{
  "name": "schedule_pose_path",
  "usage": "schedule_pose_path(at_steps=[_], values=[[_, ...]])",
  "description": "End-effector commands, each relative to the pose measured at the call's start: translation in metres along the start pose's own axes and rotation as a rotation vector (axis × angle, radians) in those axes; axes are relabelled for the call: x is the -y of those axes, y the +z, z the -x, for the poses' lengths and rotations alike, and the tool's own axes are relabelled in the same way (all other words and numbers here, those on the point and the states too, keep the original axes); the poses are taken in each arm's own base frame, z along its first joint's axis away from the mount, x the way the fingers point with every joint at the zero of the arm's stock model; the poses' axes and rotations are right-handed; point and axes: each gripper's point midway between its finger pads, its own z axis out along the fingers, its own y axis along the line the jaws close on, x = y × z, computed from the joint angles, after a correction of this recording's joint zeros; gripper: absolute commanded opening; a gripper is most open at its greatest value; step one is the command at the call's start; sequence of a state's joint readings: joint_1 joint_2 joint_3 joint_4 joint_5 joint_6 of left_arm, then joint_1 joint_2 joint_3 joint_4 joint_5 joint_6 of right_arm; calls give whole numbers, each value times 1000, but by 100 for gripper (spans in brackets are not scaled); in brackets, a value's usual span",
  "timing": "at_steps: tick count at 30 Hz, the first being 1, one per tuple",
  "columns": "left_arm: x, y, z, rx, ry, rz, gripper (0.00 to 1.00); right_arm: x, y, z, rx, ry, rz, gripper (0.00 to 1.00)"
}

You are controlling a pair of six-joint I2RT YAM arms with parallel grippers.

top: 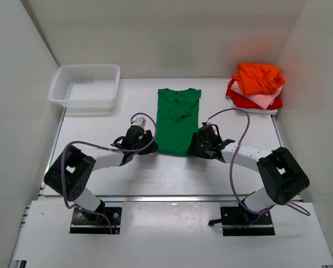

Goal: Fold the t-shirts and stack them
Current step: Grab one side of the 2/3 rectangular tshirt with both arms, then fold the long partially folded tshirt into a neat square

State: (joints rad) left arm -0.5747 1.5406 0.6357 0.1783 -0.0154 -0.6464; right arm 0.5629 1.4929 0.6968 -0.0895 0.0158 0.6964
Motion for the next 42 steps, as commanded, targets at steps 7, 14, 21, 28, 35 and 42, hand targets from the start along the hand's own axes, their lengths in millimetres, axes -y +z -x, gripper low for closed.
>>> schedule_pose_path(at_steps=[7,14,21,28,35,42], values=[[21,8,-22,-20,-59,-43,42,11,14,-21,-6,50,-43,17],[7,-18,-48,-109,-57,-3,0,12,-5,-42,-80,-14,-28,0],[-2,-83,-110,-228,-13,-27,0,12,-51,-113,-221,-131,22,0],[2,-110,-136,-197,-74,-127,0,2,-77,-149,-235,-135,113,0],[59,-116,-36,-62,-43,-206,0,-40,-99,-56,-157,-183,222,0],[70,-71,95,77,-55,-178,0,-57,-79,85,-45,-194,284,0]])
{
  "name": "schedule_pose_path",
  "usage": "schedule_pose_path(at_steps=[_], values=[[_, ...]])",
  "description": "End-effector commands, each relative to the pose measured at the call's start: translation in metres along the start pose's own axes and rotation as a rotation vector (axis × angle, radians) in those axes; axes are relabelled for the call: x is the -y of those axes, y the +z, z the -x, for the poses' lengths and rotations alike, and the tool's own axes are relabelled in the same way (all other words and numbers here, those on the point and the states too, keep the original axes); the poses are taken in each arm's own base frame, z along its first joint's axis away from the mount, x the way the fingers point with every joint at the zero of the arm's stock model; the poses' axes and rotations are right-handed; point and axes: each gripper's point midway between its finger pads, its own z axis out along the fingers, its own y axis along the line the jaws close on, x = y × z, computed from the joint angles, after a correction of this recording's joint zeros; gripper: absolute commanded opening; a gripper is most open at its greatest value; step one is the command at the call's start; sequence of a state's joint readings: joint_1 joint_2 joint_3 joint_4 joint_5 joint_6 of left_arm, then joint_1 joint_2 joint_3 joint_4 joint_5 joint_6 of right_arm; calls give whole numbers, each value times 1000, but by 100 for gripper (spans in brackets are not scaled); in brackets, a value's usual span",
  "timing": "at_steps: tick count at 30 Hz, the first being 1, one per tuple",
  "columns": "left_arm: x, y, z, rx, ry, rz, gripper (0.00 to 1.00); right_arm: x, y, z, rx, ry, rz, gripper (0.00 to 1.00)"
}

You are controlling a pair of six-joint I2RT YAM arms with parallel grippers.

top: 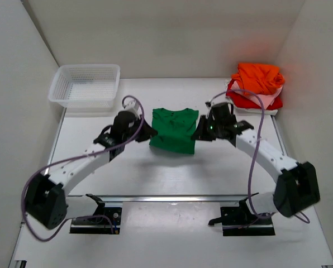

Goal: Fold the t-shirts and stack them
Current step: Fold the long partially folded tshirt into a neat square

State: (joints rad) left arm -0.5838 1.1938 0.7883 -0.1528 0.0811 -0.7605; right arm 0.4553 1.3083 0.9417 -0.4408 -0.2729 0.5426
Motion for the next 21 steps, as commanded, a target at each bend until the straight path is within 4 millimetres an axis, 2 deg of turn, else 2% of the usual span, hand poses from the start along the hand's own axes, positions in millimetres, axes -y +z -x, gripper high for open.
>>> schedule_pose_path(at_steps=[1,2,3,4,5,6,7,8,9,10,11,12,13,14,15,16,17,18,19,21], values=[[2,29,49,29,48,-9,0,10,22,46,-27,-76,35,0],[-14,47,56,26,48,32,0,6,22,76,26,-103,48,0],[-23,66,72,36,42,54,0,16,35,99,39,-103,34,0],[-16,75,90,66,57,46,0,30,58,103,7,-85,13,0],[-41,97,92,52,44,97,0,28,61,132,55,-103,23,1],[-52,122,105,66,42,117,15,42,79,155,70,-90,11,1],[-46,131,136,118,47,91,29,57,101,176,81,-74,-34,15],[-65,155,126,73,33,110,39,73,104,189,97,-47,-94,18],[-66,168,148,120,29,82,39,86,117,204,112,-23,-130,25],[-67,172,159,147,12,69,40,108,129,207,116,-8,-205,49],[-74,176,166,178,-6,54,46,109,135,216,136,-21,-218,63],[-72,172,178,221,-14,33,56,112,131,228,162,-10,-229,63],[-72,166,181,241,-10,23,59,114,131,225,151,-15,-236,64],[-78,163,176,236,-11,30,58,107,126,229,173,-24,-231,67],[-80,158,172,231,-9,34,56,105,122,224,181,-34,-231,72],[-71,154,169,224,13,12,56,109,127,205,156,-30,-235,74],[-69,152,159,197,24,7,56,107,123,187,138,-26,-235,77],[-71,151,151,173,25,-6,56,93,114,189,171,-39,-205,78],[-62,152,145,152,29,-27,56,101,122,164,134,-18,-193,78],[-54,156,126,102,29,-38,56,91,110,151,154,0,-158,80]])
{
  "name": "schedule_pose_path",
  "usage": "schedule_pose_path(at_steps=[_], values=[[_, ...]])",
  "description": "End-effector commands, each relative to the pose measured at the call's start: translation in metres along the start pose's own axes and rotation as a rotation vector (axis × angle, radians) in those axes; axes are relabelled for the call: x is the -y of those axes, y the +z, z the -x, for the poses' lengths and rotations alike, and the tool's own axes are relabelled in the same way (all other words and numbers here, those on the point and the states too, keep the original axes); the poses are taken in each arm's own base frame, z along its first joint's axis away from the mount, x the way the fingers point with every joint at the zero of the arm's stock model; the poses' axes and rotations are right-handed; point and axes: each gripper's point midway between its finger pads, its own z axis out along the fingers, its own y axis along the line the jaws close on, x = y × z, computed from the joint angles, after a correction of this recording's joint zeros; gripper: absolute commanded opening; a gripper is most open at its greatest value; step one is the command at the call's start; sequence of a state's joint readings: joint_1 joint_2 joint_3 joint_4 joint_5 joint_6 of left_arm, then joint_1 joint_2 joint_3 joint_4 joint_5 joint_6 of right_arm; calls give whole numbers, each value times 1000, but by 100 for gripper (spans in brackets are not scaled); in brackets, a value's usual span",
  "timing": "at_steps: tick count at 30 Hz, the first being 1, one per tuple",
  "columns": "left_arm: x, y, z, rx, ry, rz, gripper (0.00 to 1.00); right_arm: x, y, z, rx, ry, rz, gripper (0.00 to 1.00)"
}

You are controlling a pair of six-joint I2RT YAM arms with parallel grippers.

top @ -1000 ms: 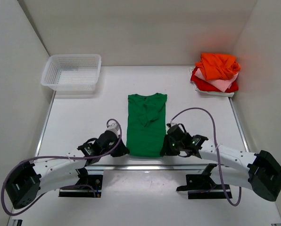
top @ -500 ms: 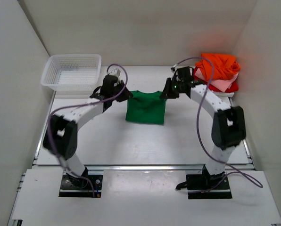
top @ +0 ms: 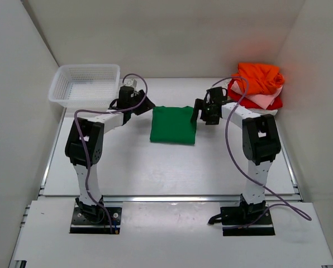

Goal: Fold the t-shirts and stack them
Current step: Fold the long partially folded tshirt into a neat square, then put the neatly folded tshirt into the corner of the board with the right arm

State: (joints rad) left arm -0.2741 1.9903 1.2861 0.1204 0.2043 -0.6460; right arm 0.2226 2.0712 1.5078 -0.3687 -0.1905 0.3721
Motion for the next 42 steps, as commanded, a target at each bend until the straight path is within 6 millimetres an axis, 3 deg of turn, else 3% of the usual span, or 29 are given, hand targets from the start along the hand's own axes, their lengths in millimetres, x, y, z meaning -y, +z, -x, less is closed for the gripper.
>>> schedule_pose_path(at_steps=[1,3,5,6,7,9,10,12,15,18,20,22,25,26,28,31,32,33,34,35,37,42], values=[[59,-17,-2,-5,64,-160,55,-30,-28,-1,98,-10,93,82],[63,-6,-27,-81,65,-146,55,-28,-26,-18,63,12,97,82],[61,4,-40,-114,85,-104,54,-32,-20,-30,14,21,115,86],[51,11,-46,-133,78,-69,53,-34,-16,-26,15,18,121,88],[56,14,-44,-133,82,-67,52,-32,-7,-35,-25,25,122,88],[43,24,-64,-197,62,-34,50,-40,1,-28,-44,16,122,88],[36,25,-63,-202,47,-23,49,-40,12,-45,-103,15,105,88],[36,28,-67,-207,42,-33,47,-53,18,-36,-109,-3,127,86],[34,27,-66,-204,41,-30,46,-67,29,-49,-169,-23,143,82],[34,25,-64,-204,37,-30,46,-78,29,-62,-204,-8,180,57],[36,23,-64,-202,31,-36,46,-81,27,-66,-221,28,226,21],[41,20,-61,-212,31,-48,46,-85,19,-61,-219,46,270,0],[55,2,-50,-198,42,-77,47,-75,11,-35,-154,-39,272,0],[54,-4,-53,-206,39,-84,47,-62,9,-27,-134,-69,221,0],[64,-29,-39,-169,63,-106,47,-52,-3,7,-53,-243,168,0],[57,-61,-39,-146,69,-103,47,-17,-18,37,27,-444,2,0],[47,-68,-48,-156,61,-85,47,-7,-33,56,97,-478,-77,0],[52,-79,-39,-124,65,-102,48,6,-37,67,145,-541,-155,1],[49,-89,-40,-116,53,-108,47,11,-47,68,167,-602,-186,0],[44,-94,-46,-120,46,-102,47,16,-63,88,253,-616,-249,0],[44,-107,-40,-91,45,-110,47,34,-81,106,323,-617,-291,0],[45,-119,-42,-92,60,-127,47,61,-130,155,453,-605,-313,0]])
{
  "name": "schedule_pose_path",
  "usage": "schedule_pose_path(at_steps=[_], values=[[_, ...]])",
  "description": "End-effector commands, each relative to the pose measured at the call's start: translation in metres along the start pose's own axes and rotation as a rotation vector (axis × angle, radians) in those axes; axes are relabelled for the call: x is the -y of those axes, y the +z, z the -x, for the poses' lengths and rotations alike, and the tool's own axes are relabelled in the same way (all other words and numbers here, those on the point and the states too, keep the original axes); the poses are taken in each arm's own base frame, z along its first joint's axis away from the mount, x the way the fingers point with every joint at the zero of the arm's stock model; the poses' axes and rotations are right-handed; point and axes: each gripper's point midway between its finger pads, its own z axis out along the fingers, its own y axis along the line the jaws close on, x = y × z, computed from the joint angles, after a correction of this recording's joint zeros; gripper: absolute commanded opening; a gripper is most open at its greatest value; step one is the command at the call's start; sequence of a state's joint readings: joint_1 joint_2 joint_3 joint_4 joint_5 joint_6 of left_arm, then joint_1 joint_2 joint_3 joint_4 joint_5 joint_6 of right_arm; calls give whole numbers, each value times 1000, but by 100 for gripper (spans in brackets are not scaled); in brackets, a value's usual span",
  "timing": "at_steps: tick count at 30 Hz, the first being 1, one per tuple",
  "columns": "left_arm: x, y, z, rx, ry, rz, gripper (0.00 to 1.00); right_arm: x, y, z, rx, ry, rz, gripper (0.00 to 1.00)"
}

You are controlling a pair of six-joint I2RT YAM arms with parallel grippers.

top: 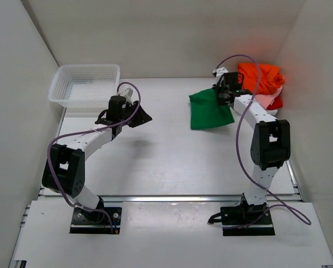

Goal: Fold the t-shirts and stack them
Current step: Put the neatly folded tshirt into the corner of the board with the right arm

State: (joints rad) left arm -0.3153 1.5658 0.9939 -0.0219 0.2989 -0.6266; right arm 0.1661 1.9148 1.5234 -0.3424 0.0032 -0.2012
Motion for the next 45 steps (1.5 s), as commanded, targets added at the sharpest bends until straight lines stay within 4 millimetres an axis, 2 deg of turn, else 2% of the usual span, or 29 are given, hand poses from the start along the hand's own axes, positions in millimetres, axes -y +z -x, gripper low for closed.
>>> schedule_pose_path(at_steps=[1,2,4,5,6,8,11,13,15,18,21,23,24,26,28,29,30,32,33,34,38,41,43,44,45], values=[[2,-8,-2,1,24,-23,47,78,-41,68,219,-51,-171,0],[-2,-7,-4,-2,22,-13,47,88,-49,82,254,-51,-175,0],[-4,-5,-9,-17,27,-17,48,106,-57,93,290,-47,-158,0],[-5,-3,-12,-30,27,-17,47,134,-61,96,305,-34,-194,0],[-6,-3,-9,-18,28,-29,47,140,-56,96,305,-34,-192,0],[-5,1,-15,-31,39,-33,47,168,-57,100,336,-54,-221,0],[-10,5,-25,-56,31,-17,47,202,-44,104,382,-104,-297,0],[-10,6,-29,-60,34,-19,47,221,-24,95,380,-95,-325,0],[-12,10,-37,-85,37,-11,47,246,-15,106,401,-88,-353,0],[-19,13,-39,-96,25,3,47,278,22,86,347,-41,-397,0],[-24,15,-40,-100,17,14,47,303,25,77,367,37,-461,0],[-26,17,-41,-100,20,22,47,322,37,60,325,72,-534,0],[-23,18,-45,-108,24,19,47,331,32,61,326,88,-576,0],[-23,21,-50,-117,25,23,47,336,34,53,306,110,-620,0],[-27,26,-56,-135,13,30,47,340,27,50,327,126,-655,0],[-23,27,-60,-145,16,24,48,332,27,48,330,115,-624,0],[-23,29,-64,-155,19,24,47,326,25,55,367,101,-614,0],[-24,31,-71,-173,14,27,48,321,3,66,411,93,-616,0],[-23,31,-71,-172,12,25,47,320,-10,78,442,90,-614,0],[-24,31,-73,-177,6,25,47,318,-12,79,453,109,-599,0],[-19,30,-80,-193,16,20,47,318,-44,104,516,107,-578,0],[-19,29,-78,-186,9,20,47,318,-53,110,524,101,-576,0],[-17,29,-80,-194,12,15,47,314,-48,106,511,99,-557,0],[-19,30,-80,-193,9,22,47,320,-55,107,522,102,-578,0],[-19,29,-80,-193,12,22,47,320,-48,102,508,102,-574,0]])
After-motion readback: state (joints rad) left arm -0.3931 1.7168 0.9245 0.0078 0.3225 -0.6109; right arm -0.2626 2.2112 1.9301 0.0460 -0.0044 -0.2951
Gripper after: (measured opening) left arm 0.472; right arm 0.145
